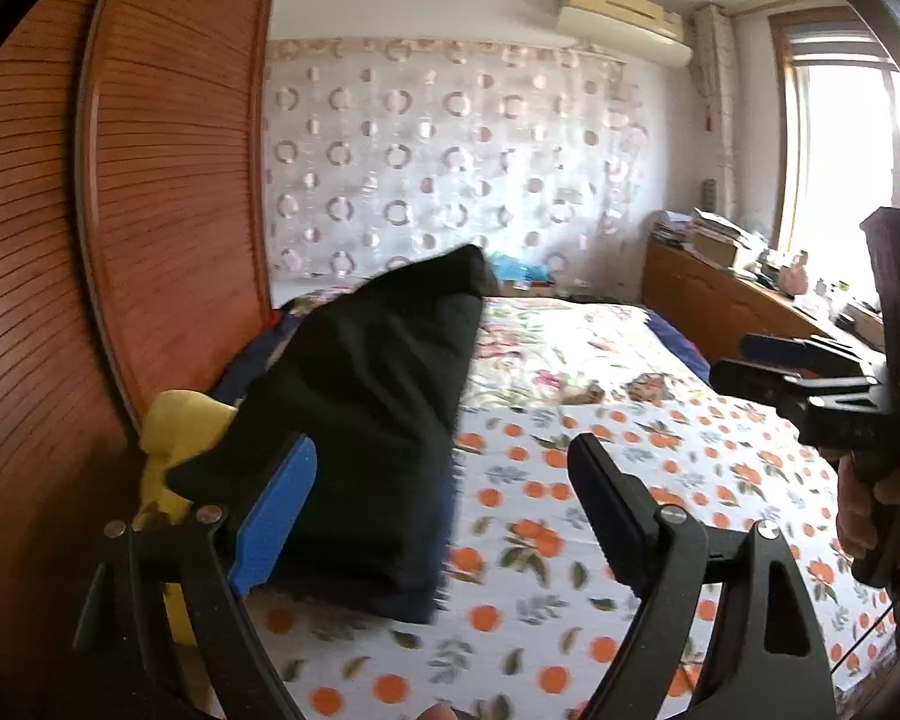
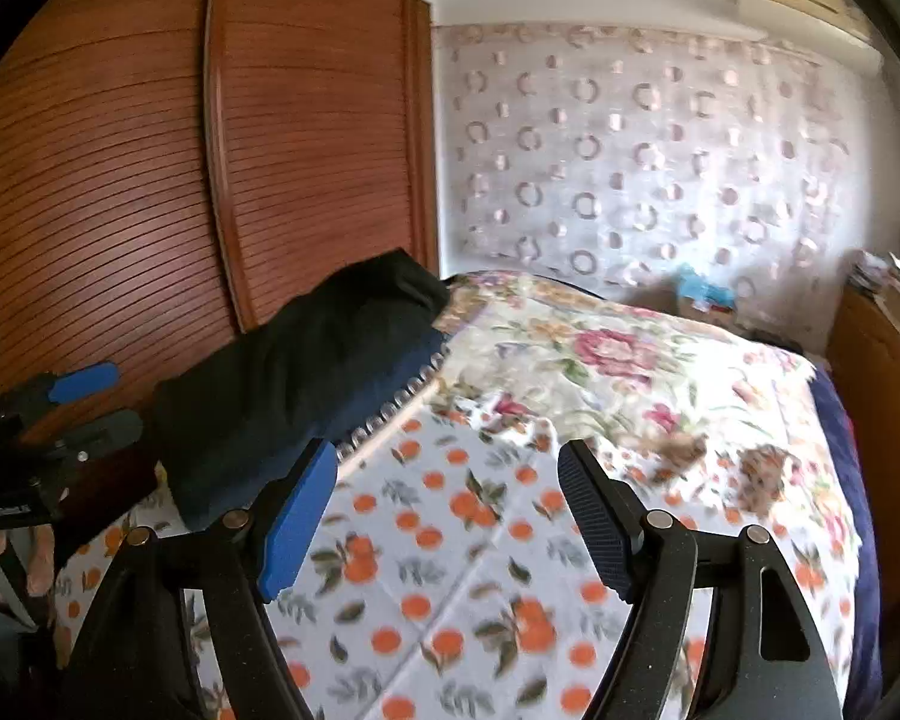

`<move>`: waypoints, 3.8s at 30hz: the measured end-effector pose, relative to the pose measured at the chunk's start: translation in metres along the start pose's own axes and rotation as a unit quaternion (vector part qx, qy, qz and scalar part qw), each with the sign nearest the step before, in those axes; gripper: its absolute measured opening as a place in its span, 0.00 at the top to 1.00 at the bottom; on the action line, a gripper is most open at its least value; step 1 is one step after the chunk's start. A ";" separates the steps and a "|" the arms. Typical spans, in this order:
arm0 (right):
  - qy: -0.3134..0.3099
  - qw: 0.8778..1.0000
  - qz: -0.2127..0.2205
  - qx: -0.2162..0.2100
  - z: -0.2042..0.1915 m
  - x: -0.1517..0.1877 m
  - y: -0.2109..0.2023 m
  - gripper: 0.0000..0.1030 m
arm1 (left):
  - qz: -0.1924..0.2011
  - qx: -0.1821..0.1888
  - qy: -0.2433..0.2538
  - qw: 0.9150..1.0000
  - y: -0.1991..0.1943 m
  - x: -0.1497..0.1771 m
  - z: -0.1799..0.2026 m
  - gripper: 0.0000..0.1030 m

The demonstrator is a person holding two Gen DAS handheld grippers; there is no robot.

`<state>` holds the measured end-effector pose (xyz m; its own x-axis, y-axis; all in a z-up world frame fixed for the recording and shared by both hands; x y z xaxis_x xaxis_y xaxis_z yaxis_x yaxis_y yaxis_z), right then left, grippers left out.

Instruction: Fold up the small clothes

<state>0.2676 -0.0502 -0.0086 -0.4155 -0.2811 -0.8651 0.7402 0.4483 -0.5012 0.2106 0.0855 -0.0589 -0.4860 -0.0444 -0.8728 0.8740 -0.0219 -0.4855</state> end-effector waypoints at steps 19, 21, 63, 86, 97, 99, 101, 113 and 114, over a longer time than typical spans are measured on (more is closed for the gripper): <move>0.081 0.987 0.070 0.123 -0.031 0.033 -0.157 0.11 | 0.048 0.063 0.039 0.996 -0.066 -0.032 0.097 0.16; 0.084 0.984 0.080 0.132 -0.039 0.036 -0.169 0.11 | 0.051 0.061 0.039 0.996 -0.072 -0.035 0.099 0.16; 0.108 0.977 0.105 0.151 -0.036 0.057 -0.185 0.11 | 0.061 0.044 0.039 0.996 -0.098 -0.035 0.092 0.16; 0.104 0.978 0.105 0.147 -0.025 0.058 -0.187 0.11 | 0.061 0.044 0.039 0.996 -0.096 -0.035 0.093 0.16; 0.104 0.979 0.103 0.145 -0.023 0.060 -0.187 0.11 | 0.062 0.043 0.039 0.996 -0.097 -0.035 0.090 0.16; 0.104 0.979 0.103 0.145 -0.022 0.060 -0.187 0.11 | 0.061 0.044 0.038 0.996 -0.097 -0.035 0.089 0.16; 0.104 0.979 0.103 0.144 -0.021 0.060 -0.187 0.11 | 0.061 0.044 0.038 0.996 -0.096 -0.035 0.091 0.16; 0.103 0.979 0.103 0.143 -0.021 0.061 -0.187 0.11 | 0.061 0.044 0.038 0.996 -0.097 -0.035 0.089 0.16; 0.103 0.979 0.103 0.144 -0.021 0.061 -0.187 0.11 | 0.061 0.044 0.037 0.996 -0.097 -0.035 0.088 0.16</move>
<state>0.0928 -0.1336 0.0322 -0.3173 -0.0190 -0.9481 0.9254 0.2120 -0.3140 0.1426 0.0011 0.0234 -0.3721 0.0225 -0.9279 0.9217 -0.1088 -0.3722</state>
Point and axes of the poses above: each gripper's, at about its wrist camera, not at the fingertips, and y roughly the way its jaws point, z to its right, x to its underside, the point moved 10 cm from there along y, roughly the way its jaws point, and after that the axes turned 4 degrees about -z, right-handed, at the moved point
